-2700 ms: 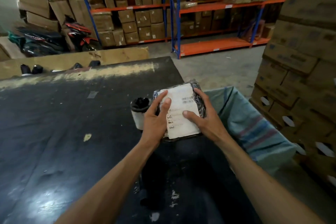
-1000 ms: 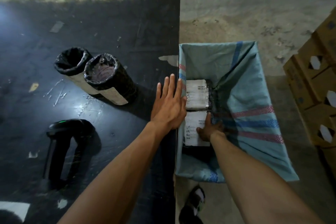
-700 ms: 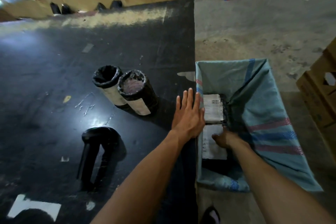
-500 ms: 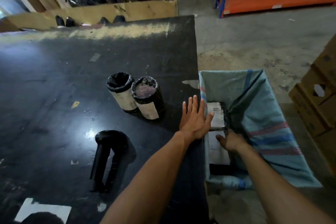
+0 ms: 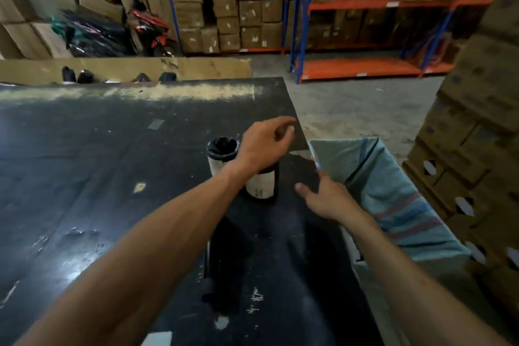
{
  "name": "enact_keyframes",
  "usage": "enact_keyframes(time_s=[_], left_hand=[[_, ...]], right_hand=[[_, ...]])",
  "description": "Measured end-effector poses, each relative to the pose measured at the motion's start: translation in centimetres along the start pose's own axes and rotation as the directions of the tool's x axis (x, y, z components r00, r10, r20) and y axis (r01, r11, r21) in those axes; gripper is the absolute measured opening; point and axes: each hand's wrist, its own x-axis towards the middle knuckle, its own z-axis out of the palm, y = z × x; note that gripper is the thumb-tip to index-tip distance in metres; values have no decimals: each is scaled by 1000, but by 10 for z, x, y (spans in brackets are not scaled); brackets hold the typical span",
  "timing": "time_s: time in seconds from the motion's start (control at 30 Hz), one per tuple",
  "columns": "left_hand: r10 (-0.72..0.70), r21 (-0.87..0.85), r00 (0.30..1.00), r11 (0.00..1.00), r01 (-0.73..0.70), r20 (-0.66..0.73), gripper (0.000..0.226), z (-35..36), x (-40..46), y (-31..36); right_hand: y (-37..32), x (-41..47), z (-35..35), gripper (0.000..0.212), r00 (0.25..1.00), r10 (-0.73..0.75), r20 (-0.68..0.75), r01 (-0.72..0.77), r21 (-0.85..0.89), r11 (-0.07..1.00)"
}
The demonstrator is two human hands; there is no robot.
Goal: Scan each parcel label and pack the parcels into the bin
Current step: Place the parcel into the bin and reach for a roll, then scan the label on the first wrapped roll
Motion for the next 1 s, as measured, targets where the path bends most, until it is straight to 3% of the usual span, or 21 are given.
enact_keyframes(time_s=[0.13, 0.23, 0.3, 0.37, 0.43, 0.53, 0.67, 0.73, 0.87, 1.0], left_hand=[[-104, 256, 995, 961, 102, -7, 41, -52, -13, -48], [-291, 353, 930, 914, 201, 223, 62, -67, -30, -78], [-321, 419, 865, 896, 145, 387, 75, -70, -40, -89], [-255, 485, 847, 875, -4, 466, 81, -71, -49, -96], [-182, 550, 848, 822, -146, 497, 85, -73, -57, -100], [-179, 593, 860, 788, -166, 478, 92, -83, -66, -105], [-243, 551, 824, 829, -98, 512, 100, -100, -78, -114], [-300, 475, 823, 879, 42, 483, 93, -107, -90, -123], [-435, 159, 855, 900, 405, 283, 73, -118, -119, -141], [-538, -49, 835, 836, 546, 116, 54, -131, -139, -150]], right_hand=[[-49, -32, 45, 91, 977, -72, 202, 60, 67, 996], [-73, -52, 84, 97, 939, -77, 336, 50, 88, 995], [-83, -63, 105, 97, 917, -74, 391, 42, 91, 995], [-90, -72, 123, 98, 911, -70, 407, 39, 84, 996], [-94, -78, 138, 103, 919, -56, 389, 28, 77, 997], [-100, -82, 151, 108, 933, -35, 357, -24, 160, 987], [-107, -85, 158, 95, 952, -17, 306, -98, 356, 929], [-109, -86, 159, 84, 959, 12, 284, -144, 448, 882], [-109, -81, 150, 65, 946, -5, 324, -229, 677, 700], [-114, -71, 136, 61, 952, -106, 289, -176, 795, 580]])
